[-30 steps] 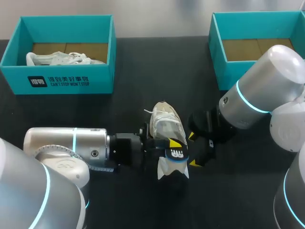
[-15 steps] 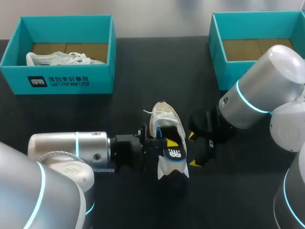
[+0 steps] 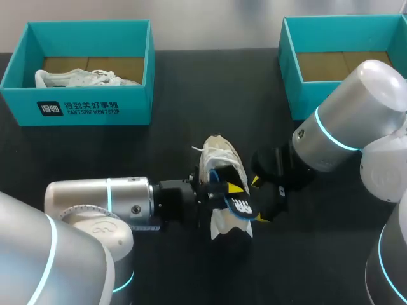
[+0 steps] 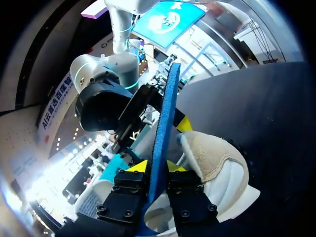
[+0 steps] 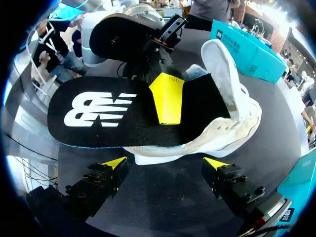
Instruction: Take the shoe out of the shoebox, open the shoe tongue, remove and reinsert the insole, then place the shoe into the shoebox
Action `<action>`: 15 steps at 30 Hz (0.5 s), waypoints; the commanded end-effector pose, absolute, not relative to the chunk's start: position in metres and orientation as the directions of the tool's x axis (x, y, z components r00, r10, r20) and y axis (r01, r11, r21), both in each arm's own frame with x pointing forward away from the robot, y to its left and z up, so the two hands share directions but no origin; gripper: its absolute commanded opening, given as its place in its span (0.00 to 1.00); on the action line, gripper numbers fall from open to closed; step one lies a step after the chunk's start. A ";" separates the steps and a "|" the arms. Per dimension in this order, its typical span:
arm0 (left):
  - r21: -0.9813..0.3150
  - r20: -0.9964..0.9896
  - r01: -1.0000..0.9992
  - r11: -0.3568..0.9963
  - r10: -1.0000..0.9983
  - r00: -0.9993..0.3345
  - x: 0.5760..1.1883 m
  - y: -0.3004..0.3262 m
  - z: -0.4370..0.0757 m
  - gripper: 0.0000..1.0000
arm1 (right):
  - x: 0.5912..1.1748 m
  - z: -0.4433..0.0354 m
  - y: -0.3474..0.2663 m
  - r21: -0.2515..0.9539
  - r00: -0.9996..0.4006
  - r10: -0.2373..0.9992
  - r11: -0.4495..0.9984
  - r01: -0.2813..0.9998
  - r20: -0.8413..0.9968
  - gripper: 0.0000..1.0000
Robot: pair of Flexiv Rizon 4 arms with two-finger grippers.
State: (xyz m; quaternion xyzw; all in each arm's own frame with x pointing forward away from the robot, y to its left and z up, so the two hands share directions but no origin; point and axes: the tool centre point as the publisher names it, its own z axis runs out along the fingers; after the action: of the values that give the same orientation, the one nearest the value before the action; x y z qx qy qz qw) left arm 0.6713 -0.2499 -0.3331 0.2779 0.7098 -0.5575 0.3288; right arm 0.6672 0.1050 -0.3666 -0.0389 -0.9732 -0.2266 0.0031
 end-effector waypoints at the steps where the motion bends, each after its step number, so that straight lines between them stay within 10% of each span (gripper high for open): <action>1: -0.607 -0.780 0.764 0.219 0.023 -0.626 0.666 -0.244 -0.324 0.44 | 0.666 -0.366 0.105 0.440 -0.997 0.076 0.895 0.077 0.022 1.00; 12: -0.620 -0.768 0.755 0.212 0.035 -0.640 0.659 -0.242 -0.308 0.22 | 0.666 -0.366 0.105 0.440 -0.997 0.076 0.895 0.077 0.022 1.00; 15: -0.624 -0.762 0.752 0.214 0.050 -0.646 0.659 -0.241 -0.310 0.00 | 0.666 -0.366 0.105 0.440 -0.997 0.076 0.895 0.077 0.022 1.00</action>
State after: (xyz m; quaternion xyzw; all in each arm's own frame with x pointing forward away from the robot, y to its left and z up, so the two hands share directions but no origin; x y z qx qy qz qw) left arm 0.6587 -0.2433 -0.3131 0.2763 0.7093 -0.5635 0.3210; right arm 0.6672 0.1049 -0.3666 -0.0389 -0.9732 -0.2266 0.0031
